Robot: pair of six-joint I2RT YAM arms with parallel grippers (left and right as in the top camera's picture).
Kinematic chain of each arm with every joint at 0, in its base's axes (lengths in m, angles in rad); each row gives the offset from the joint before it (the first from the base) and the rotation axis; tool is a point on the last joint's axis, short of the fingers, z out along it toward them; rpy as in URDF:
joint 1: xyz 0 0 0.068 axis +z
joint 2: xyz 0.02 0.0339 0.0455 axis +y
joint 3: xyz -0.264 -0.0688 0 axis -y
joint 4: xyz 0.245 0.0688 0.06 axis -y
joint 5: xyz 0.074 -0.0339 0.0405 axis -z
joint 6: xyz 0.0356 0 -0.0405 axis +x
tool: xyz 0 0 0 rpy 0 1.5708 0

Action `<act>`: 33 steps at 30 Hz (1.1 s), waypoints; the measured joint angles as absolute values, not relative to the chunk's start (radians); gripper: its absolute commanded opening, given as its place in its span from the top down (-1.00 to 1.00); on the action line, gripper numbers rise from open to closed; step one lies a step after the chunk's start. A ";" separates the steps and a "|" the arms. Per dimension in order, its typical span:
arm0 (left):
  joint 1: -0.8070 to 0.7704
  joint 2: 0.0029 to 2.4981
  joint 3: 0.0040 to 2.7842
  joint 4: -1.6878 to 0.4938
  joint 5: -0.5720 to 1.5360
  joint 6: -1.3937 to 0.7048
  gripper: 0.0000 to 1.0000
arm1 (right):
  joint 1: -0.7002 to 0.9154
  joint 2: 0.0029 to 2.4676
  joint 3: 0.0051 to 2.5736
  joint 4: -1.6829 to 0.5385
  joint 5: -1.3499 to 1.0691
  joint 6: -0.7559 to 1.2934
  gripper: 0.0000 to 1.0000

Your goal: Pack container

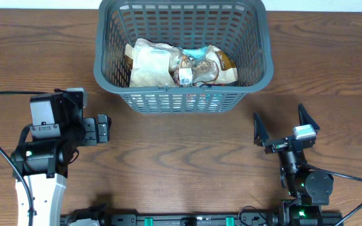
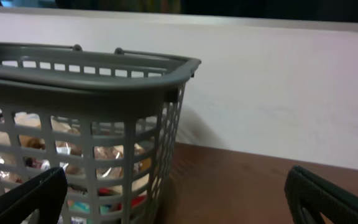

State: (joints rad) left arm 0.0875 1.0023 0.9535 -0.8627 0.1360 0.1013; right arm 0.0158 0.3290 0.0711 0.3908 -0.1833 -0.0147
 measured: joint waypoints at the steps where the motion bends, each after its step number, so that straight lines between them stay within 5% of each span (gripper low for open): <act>1: 0.088 1.002 0.953 -0.863 0.136 0.101 -0.97 | 0.016 0.315 0.071 0.373 -0.184 -0.015 -0.98; 33: 0.088 1.002 0.953 -0.863 0.136 0.101 -0.97 | -0.052 0.012 0.069 -0.173 -0.009 0.094 -0.98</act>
